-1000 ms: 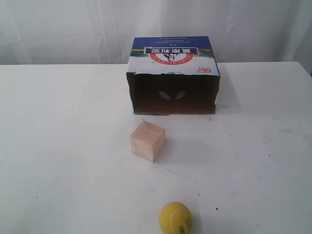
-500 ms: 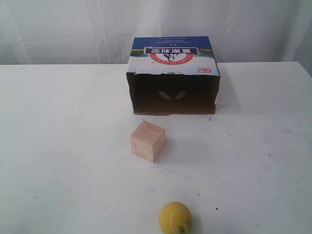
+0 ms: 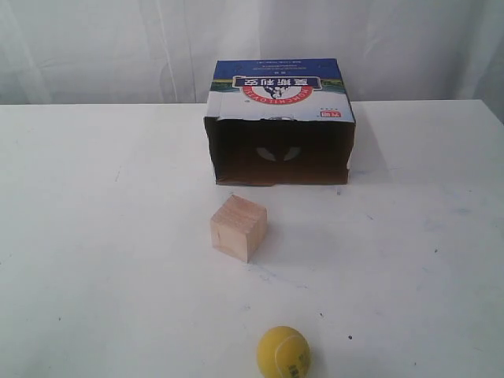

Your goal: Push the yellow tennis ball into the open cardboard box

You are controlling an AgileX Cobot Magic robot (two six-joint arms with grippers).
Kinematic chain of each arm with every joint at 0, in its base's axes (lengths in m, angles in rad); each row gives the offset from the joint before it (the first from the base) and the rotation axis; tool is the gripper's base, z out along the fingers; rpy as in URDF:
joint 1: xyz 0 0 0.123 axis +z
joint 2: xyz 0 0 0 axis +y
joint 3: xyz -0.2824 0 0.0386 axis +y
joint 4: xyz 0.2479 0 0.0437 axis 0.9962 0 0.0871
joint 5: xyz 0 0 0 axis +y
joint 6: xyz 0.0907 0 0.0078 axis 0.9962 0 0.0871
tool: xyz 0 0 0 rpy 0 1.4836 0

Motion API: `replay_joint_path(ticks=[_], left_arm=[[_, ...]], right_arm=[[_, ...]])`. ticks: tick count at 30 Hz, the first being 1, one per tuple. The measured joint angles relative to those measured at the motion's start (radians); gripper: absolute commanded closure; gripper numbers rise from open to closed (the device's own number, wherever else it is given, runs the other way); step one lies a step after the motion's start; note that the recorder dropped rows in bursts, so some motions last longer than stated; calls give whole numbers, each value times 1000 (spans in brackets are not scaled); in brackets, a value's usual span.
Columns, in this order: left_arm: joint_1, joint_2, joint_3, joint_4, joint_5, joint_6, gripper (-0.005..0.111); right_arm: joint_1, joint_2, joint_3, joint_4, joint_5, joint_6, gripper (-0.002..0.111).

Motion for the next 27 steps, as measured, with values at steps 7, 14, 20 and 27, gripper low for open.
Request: replay_joint_path(ticks=[7, 14, 20, 27], left_arm=[[0, 0, 0, 0, 0, 0, 107], [0, 0, 0, 0, 0, 0, 107], [0, 0, 0, 0, 0, 0, 107], [0, 0, 0, 0, 0, 0, 107]], right_arm=[[14, 93, -25, 180, 76, -108, 108], [132, 531, -148, 345, 151, -337, 108], [384, 940, -268, 349, 96, -419, 108], [563, 1165, -271, 349, -21, -420, 108]])
